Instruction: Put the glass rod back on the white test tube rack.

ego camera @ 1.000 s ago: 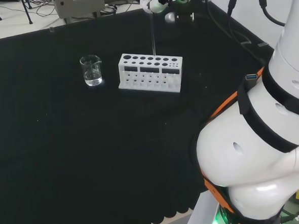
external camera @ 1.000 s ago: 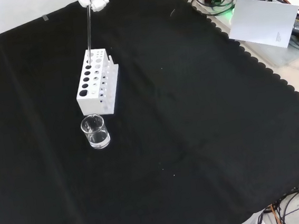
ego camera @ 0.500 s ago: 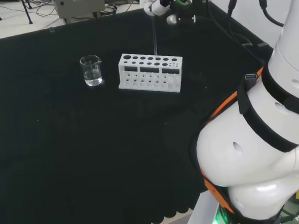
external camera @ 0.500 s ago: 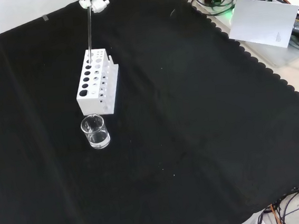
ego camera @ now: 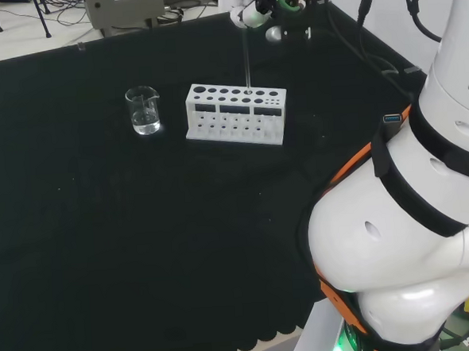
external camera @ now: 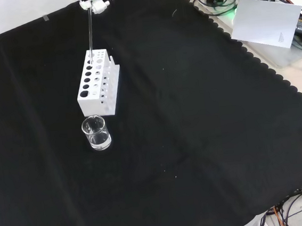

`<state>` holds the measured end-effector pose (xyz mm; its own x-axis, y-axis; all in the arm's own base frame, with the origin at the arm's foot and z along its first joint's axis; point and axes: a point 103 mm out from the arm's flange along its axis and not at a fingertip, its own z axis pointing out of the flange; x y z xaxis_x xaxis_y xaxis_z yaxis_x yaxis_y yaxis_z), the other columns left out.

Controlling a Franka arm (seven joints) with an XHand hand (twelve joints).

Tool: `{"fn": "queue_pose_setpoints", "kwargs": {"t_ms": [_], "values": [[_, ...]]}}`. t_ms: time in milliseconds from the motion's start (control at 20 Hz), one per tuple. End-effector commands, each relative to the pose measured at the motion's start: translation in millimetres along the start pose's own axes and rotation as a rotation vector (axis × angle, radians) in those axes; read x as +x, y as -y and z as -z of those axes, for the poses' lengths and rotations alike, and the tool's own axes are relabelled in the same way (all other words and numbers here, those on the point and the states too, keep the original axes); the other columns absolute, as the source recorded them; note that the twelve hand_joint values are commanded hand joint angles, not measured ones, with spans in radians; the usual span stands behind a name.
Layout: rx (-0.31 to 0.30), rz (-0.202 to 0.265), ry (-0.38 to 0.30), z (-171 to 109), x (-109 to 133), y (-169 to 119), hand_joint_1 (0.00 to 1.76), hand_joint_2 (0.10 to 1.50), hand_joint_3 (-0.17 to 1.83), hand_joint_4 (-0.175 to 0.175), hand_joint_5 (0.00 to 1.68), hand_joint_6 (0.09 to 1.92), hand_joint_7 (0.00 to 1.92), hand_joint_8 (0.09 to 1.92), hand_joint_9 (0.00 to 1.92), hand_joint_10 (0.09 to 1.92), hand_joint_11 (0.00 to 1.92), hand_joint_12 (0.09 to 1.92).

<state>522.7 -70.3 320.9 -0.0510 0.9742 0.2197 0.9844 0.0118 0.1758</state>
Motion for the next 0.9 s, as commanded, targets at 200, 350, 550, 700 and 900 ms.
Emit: {"fn": "queue_pose_setpoints", "kwargs": {"t_ms": [200,350,550,700,900], "values": [[-0.014,0.009,-0.01,-4.5,-1.7,-10.5,1.32,0.61,0.79,-0.175,1.23,0.52,1.28,1.0,1.63,0.77,1.64,0.8],[0.005,0.009,-0.017,-6.0,-1.6,-11.4,1.32,0.61,0.79,-0.175,1.23,0.52,1.28,1.0,1.63,0.77,1.64,0.8],[0.019,0.008,-0.019,-13.7,-5.8,-18.1,1.32,0.61,0.79,-0.175,1.23,0.52,1.28,1.0,1.63,0.77,1.64,0.8],[0.018,-0.003,-0.025,-14.6,-10.2,-16.0,1.32,0.61,0.79,-0.175,1.23,0.52,1.28,1.0,1.63,0.77,1.64,0.8],[0.029,-0.008,-0.016,-21.9,-16.4,-16.6,1.32,0.61,0.79,-0.175,1.23,0.52,1.28,1.0,1.63,0.77,1.64,0.8]]}}
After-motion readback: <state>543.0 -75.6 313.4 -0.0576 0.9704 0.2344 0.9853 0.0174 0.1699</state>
